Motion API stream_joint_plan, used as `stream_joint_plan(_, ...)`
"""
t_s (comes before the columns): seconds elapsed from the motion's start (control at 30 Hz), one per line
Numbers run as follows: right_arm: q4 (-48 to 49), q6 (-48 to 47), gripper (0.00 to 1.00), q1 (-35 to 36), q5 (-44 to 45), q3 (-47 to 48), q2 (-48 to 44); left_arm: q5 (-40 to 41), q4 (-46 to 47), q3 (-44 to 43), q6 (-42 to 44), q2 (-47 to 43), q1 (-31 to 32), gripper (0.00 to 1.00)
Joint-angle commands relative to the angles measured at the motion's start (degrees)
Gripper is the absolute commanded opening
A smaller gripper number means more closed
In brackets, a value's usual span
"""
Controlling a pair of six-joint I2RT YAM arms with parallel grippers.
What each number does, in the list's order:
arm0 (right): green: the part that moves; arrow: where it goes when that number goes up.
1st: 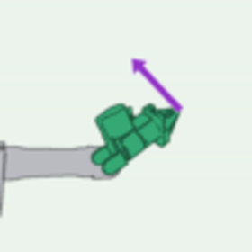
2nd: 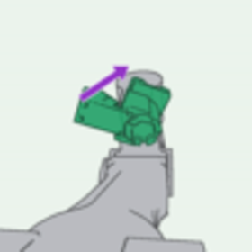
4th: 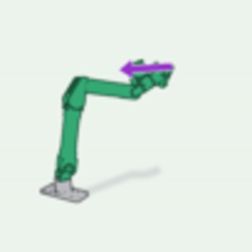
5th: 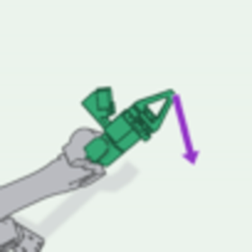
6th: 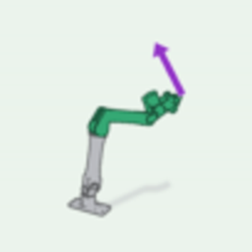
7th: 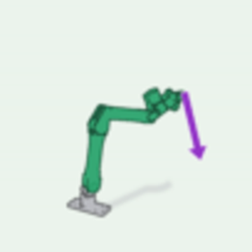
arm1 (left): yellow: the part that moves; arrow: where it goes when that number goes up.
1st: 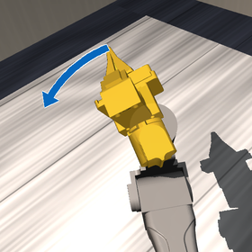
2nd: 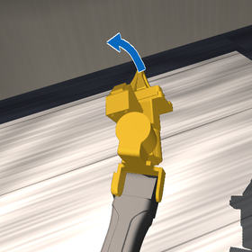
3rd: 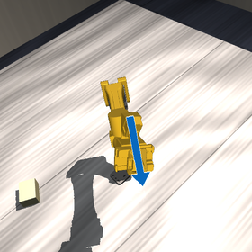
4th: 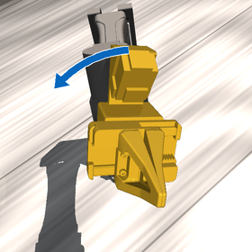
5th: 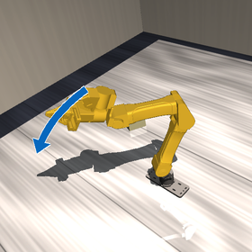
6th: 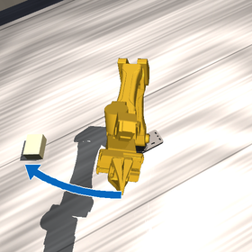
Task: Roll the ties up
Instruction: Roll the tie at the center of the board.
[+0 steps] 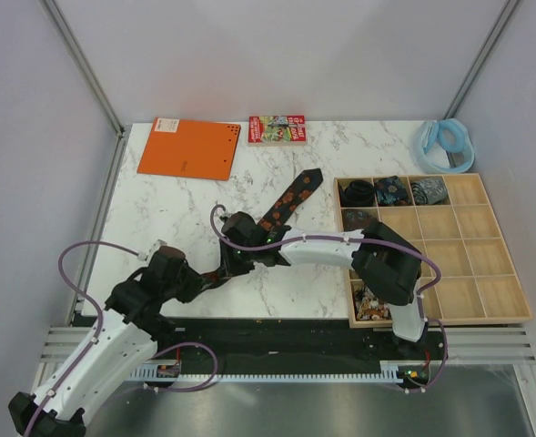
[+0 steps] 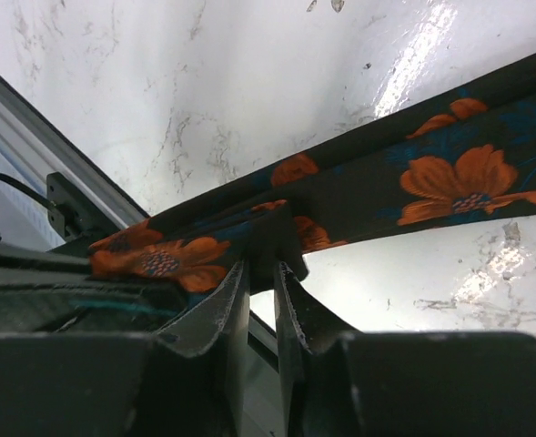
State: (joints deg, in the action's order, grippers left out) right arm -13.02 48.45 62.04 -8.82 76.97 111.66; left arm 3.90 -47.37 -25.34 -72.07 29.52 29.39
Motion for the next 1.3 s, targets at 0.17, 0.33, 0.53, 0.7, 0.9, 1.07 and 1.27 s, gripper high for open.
stream_joint_plan(0.17, -0.17, 1.12, 0.23, 0.71, 3.9, 3.89, 2.69, 0.14, -5.88, -3.84, 0.97, -3.58, 0.14, 0.05)
stream_joint_plan(0.33, 0.09, 1.04, 0.22, 0.8, 2.32, 6.0, 5.76, -0.3, -6.33, -4.45, 0.97, -3.33, 0.14, 0.05)
stream_joint_plan(0.53, 1.67, 1.65, 0.21, 1.77, 0.74, 5.65, 7.17, 0.58, -4.84, -5.86, 2.55, 0.8, 0.06, 0.05)
stream_joint_plan(0.7, 3.26, 2.44, 0.21, 2.56, -1.63, 5.47, 7.61, 1.9, -2.29, -8.05, 4.92, 5.72, 0.14, 0.05)
stream_joint_plan(0.9, 3.96, 2.44, 0.21, 2.91, -3.31, 7.4, 8.31, 2.95, 1.4, -11.3, 8.17, 14.51, 0.06, 0.05)
stream_joint_plan(1.07, 2.47, 0.69, 0.22, 2.82, -4.28, 9.69, 9.89, 4.09, 5.18, -13.32, 10.63, 21.35, 0.06, 0.05)
stream_joint_plan(1.27, -1.92, -2.74, 0.26, 0.19, -3.49, 9.78, 10.25, 4.1, 7.56, -14.3, 13.54, 29.27, 0.06, 0.04)
